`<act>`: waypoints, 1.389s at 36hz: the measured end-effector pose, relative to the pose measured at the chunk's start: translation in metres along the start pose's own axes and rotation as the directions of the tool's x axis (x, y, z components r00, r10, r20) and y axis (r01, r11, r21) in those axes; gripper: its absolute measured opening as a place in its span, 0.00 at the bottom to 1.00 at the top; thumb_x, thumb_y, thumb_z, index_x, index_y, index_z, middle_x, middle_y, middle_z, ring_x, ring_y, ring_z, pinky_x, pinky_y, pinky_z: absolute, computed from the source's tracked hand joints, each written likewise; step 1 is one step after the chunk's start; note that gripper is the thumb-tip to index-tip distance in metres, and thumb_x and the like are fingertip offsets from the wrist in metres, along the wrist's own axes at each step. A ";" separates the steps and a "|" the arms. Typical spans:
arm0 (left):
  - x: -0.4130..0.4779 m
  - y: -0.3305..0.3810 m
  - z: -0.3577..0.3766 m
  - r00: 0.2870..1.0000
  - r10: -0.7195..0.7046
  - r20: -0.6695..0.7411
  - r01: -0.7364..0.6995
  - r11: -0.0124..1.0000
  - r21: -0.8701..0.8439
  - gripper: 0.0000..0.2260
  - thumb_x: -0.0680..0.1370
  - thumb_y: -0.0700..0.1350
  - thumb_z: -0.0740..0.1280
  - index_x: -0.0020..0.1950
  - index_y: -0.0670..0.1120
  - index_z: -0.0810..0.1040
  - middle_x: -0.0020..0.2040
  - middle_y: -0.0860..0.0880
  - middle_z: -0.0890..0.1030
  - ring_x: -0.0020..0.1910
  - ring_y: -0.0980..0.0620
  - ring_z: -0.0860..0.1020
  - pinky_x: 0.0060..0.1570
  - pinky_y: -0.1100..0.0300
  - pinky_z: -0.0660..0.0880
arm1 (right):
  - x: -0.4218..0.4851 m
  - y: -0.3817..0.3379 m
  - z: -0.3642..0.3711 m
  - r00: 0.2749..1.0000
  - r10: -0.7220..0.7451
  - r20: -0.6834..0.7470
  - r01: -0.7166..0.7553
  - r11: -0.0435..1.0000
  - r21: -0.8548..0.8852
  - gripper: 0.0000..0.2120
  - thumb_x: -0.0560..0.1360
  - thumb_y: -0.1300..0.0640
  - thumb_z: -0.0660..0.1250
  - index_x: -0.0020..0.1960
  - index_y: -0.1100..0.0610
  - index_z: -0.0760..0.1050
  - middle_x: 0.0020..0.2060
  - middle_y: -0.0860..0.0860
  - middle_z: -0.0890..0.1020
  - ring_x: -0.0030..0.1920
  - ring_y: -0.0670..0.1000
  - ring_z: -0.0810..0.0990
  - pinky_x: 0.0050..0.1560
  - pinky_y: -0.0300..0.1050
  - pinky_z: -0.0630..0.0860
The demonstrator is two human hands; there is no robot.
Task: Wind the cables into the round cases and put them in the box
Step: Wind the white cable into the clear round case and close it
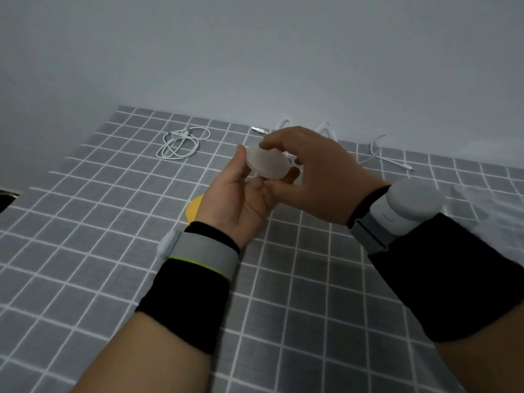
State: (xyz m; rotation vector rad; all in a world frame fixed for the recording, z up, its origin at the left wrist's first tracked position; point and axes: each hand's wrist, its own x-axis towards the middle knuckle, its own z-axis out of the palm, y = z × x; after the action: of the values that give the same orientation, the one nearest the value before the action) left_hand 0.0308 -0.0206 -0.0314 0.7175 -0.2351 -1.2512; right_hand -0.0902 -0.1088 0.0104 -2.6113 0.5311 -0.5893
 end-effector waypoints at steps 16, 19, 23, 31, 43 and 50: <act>0.010 -0.003 -0.006 0.999 0.015 -0.031 -0.017 0.998 -0.060 0.20 0.82 0.54 0.59 0.58 0.38 0.77 0.48 0.37 0.83 0.43 0.44 0.85 0.40 0.56 0.83 | 0.006 0.017 0.021 0.987 -0.047 -0.154 0.052 0.998 0.029 0.18 0.70 0.47 0.68 0.57 0.55 0.82 0.49 0.50 0.85 0.49 0.54 0.83 0.52 0.54 0.79; 0.011 -0.004 -0.006 0.999 0.013 -0.038 -0.015 0.999 -0.049 0.20 0.82 0.54 0.59 0.59 0.38 0.76 0.49 0.37 0.83 0.43 0.44 0.84 0.44 0.55 0.83 | 0.005 0.019 0.022 0.988 -0.053 -0.148 0.059 0.998 0.038 0.21 0.70 0.44 0.65 0.56 0.55 0.82 0.49 0.50 0.85 0.48 0.53 0.83 0.49 0.54 0.79; 0.010 -0.006 -0.005 0.999 0.006 -0.046 -0.009 0.998 -0.060 0.19 0.83 0.53 0.58 0.56 0.37 0.77 0.49 0.37 0.83 0.44 0.44 0.84 0.48 0.55 0.82 | 0.004 0.023 0.019 0.989 -0.029 -0.148 0.041 0.996 0.079 0.20 0.71 0.42 0.66 0.56 0.53 0.82 0.47 0.49 0.85 0.46 0.50 0.84 0.50 0.52 0.80; 0.010 -0.008 -0.007 0.996 -0.086 0.020 0.086 0.996 0.013 0.21 0.82 0.53 0.56 0.66 0.40 0.75 0.57 0.38 0.82 0.50 0.41 0.83 0.51 0.49 0.82 | 0.005 0.029 -0.001 0.945 0.063 -0.320 -0.026 0.992 0.120 0.10 0.79 0.50 0.65 0.53 0.52 0.83 0.39 0.44 0.85 0.39 0.44 0.82 0.44 0.42 0.78; 0.009 -0.013 -0.003 0.997 -0.064 0.052 0.058 0.993 0.100 0.19 0.77 0.52 0.62 0.53 0.39 0.83 0.55 0.36 0.82 0.45 0.41 0.83 0.37 0.55 0.82 | 0.008 0.045 -0.003 0.805 0.493 -0.331 -0.336 0.838 0.430 0.08 0.80 0.52 0.63 0.47 0.53 0.80 0.31 0.43 0.84 0.33 0.45 0.83 0.42 0.55 0.83; 0.011 -0.017 -0.004 0.995 0.093 0.031 -0.097 0.974 0.205 0.18 0.75 0.40 0.64 0.64 0.37 0.75 0.54 0.37 0.83 0.52 0.39 0.83 0.40 0.56 0.82 | 0.005 0.052 0.001 0.806 0.460 -0.372 -0.420 0.888 0.188 0.06 0.78 0.54 0.63 0.53 0.51 0.77 0.43 0.46 0.81 0.42 0.48 0.79 0.48 0.46 0.76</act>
State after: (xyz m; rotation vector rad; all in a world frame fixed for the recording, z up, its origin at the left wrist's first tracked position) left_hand 0.0233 -0.0311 -0.0470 0.8613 -0.4168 -1.1538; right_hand -0.1002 -0.1548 -0.0128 -2.1541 1.1717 -0.9728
